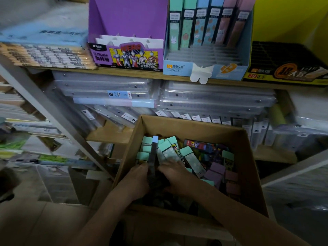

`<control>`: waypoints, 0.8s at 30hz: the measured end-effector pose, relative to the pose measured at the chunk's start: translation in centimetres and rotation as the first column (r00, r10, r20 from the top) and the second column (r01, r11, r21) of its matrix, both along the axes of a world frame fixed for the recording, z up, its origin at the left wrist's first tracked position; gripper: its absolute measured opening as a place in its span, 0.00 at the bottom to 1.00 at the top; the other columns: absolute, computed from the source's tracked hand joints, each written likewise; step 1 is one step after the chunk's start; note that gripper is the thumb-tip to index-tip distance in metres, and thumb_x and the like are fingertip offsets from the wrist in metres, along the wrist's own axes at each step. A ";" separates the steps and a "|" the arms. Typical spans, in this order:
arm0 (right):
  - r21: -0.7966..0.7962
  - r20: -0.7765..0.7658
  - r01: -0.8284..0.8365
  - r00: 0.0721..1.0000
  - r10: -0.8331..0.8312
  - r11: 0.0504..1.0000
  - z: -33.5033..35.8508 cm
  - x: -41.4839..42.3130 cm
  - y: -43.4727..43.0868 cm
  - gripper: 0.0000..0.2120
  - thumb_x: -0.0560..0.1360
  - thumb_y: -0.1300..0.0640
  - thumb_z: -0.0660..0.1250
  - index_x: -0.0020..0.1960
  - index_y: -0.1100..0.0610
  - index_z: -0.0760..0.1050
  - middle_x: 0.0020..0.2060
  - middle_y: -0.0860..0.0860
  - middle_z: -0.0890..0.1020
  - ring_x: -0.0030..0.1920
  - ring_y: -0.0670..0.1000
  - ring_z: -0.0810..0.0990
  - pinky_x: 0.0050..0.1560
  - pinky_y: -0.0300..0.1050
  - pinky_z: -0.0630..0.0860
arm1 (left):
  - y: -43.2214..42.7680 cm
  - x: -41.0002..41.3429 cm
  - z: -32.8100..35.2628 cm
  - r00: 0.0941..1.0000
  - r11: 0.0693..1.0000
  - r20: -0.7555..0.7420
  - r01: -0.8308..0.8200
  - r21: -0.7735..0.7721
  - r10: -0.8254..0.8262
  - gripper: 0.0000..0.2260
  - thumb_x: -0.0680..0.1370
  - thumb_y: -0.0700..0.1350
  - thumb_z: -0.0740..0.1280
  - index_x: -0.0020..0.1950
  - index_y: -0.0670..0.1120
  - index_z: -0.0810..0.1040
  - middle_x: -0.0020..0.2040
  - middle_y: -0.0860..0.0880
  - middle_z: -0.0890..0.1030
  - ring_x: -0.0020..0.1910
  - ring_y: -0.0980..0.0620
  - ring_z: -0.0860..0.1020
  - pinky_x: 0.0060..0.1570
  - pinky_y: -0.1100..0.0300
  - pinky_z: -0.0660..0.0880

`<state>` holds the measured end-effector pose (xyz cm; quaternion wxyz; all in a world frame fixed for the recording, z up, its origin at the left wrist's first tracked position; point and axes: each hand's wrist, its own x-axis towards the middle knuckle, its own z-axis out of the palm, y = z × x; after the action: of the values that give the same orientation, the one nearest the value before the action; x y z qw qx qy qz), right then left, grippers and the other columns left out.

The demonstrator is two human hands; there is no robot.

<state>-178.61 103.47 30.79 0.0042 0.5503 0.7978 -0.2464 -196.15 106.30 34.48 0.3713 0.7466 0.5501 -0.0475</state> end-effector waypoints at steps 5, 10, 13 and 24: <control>-0.041 -0.008 0.009 1.000 -0.010 0.999 -0.1 0.6 0.4 0.20 0.72 0.48 0.72 0.59 0.56 0.75 0.65 0.56 0.73 0.70 0.60 0.64 0.69 0.59 0.62 | 0.0 0.0 -0.2 1.000 1.000 0.019 0.002 0.012 -0.002 0.14 0.79 0.42 0.70 0.64 0.50 0.76 0.64 0.47 0.78 0.63 0.47 0.77 0.60 0.55 0.76; -0.085 -0.011 0.015 1.000 -0.016 0.996 0.1 0.8 0.7 0.20 0.71 0.51 0.75 0.60 0.57 0.77 0.64 0.56 0.74 0.69 0.58 0.67 0.68 0.58 0.66 | -0.2 -0.1 -0.6 1.000 0.998 0.001 0.014 0.058 -0.014 0.12 0.79 0.41 0.70 0.56 0.56 0.72 0.55 0.54 0.75 0.52 0.58 0.75 0.43 0.72 0.70; -0.111 -0.057 0.044 0.997 -0.050 0.993 0.5 1.1 0.6 0.17 0.73 0.56 0.74 0.60 0.56 0.76 0.61 0.54 0.78 0.66 0.56 0.73 0.70 0.58 0.65 | -0.4 0.1 -0.7 0.999 0.998 -0.041 0.021 0.051 -0.018 0.11 0.80 0.45 0.69 0.60 0.53 0.74 0.58 0.51 0.76 0.55 0.54 0.76 0.45 0.67 0.68; -0.132 -0.090 0.045 0.994 -0.057 0.990 1.3 1.8 0.0 0.23 0.78 0.59 0.67 0.71 0.57 0.68 0.67 0.58 0.74 0.68 0.61 0.71 0.71 0.59 0.66 | -0.4 -0.1 0.0 0.994 0.994 -0.028 0.100 -0.049 -0.102 0.13 0.76 0.52 0.73 0.60 0.53 0.77 0.58 0.54 0.80 0.54 0.56 0.78 0.47 0.62 0.74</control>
<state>-176.82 103.46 32.12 -0.0036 0.5570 0.7651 -0.3230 -196.22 105.86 34.47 0.3777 0.7635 0.5159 -0.0906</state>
